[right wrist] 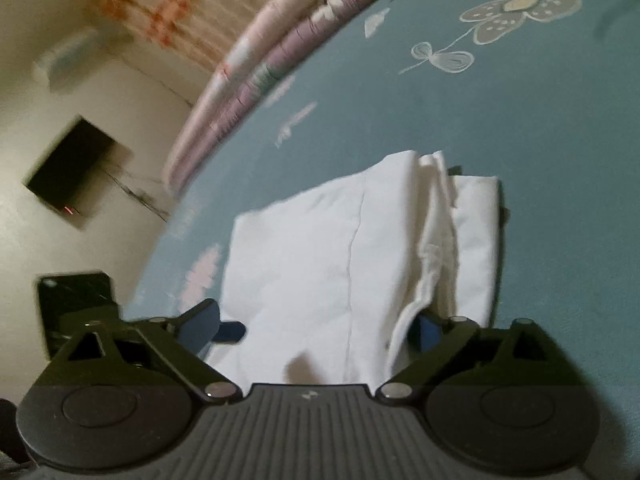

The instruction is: Fold clothes

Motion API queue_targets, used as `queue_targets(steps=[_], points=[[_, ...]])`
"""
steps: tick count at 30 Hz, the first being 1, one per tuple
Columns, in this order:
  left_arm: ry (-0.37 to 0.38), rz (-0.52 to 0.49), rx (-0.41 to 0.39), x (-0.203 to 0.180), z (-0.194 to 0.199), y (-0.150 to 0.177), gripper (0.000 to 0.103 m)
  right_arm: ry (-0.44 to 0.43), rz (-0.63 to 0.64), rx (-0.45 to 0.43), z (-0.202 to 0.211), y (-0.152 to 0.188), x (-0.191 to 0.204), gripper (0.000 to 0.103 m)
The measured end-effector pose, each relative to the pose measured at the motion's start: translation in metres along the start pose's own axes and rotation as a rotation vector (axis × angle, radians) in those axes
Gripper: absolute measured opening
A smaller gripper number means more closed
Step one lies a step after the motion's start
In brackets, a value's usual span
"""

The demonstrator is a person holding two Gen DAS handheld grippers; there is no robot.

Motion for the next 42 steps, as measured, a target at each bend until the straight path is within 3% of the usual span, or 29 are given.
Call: queue_targets(steps=[1, 6, 9, 13, 17, 20, 24, 28, 31, 35, 38, 42], points=[[0.005, 0.006, -0.002, 0.0, 0.0, 0.0, 0.087, 0.001, -0.011, 0.005, 0.0, -0.001, -0.005, 0.075], [0.005, -0.006, 0.001, 0.0, 0.0, 0.001, 0.087, 0.019, -0.09, 0.048, 0.001, -0.002, -0.034, 0.019], [0.0, -0.014, 0.004, 0.0, -0.001, 0.0, 0.087, 0.048, -0.089, 0.023, 0.004, 0.001, -0.036, 0.018], [-0.026, -0.015, 0.015, -0.003, -0.003, -0.003, 0.087, 0.162, -0.02, -0.012, 0.007, 0.003, -0.018, 0.017], [-0.096, -0.086, 0.054, -0.016, -0.005, 0.0, 0.087, 0.232, 0.038, -0.046, 0.02, -0.002, -0.006, 0.01], [-0.093, -0.106, 0.07, -0.022, -0.007, 0.004, 0.087, 0.251, 0.031, -0.061, 0.034, -0.007, -0.01, 0.008], [-0.092, -0.11, 0.079, -0.021, -0.011, 0.005, 0.087, 0.217, -0.028, -0.062, 0.036, -0.004, -0.018, 0.008], [-0.09, -0.101, 0.079, -0.018, -0.011, 0.003, 0.087, 0.183, -0.066, -0.016, 0.021, 0.0, -0.022, 0.016], [-0.081, -0.09, 0.073, -0.014, -0.008, 0.004, 0.087, 0.11, -0.095, -0.003, 0.012, 0.001, -0.024, 0.02], [-0.065, -0.071, 0.062, -0.011, -0.007, 0.005, 0.088, 0.07, -0.099, 0.007, 0.0, 0.0, -0.026, 0.017], [-0.059, -0.066, 0.057, -0.009, -0.009, 0.004, 0.088, 0.068, -0.097, -0.016, -0.003, 0.002, -0.028, 0.009], [-0.068, -0.07, 0.057, -0.009, -0.009, 0.003, 0.088, 0.14, -0.037, -0.072, 0.005, 0.004, -0.015, 0.007]])
Point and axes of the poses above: each gripper's, at about its wrist camera, not at the fingertips, and z roughly against the way its jaws point, x to its left, y to its underside, the point moved 9 cm from there along -z, roughly the way its jaws point, and after that the axes turned 15 degrees about y, right-handed, at the moved point
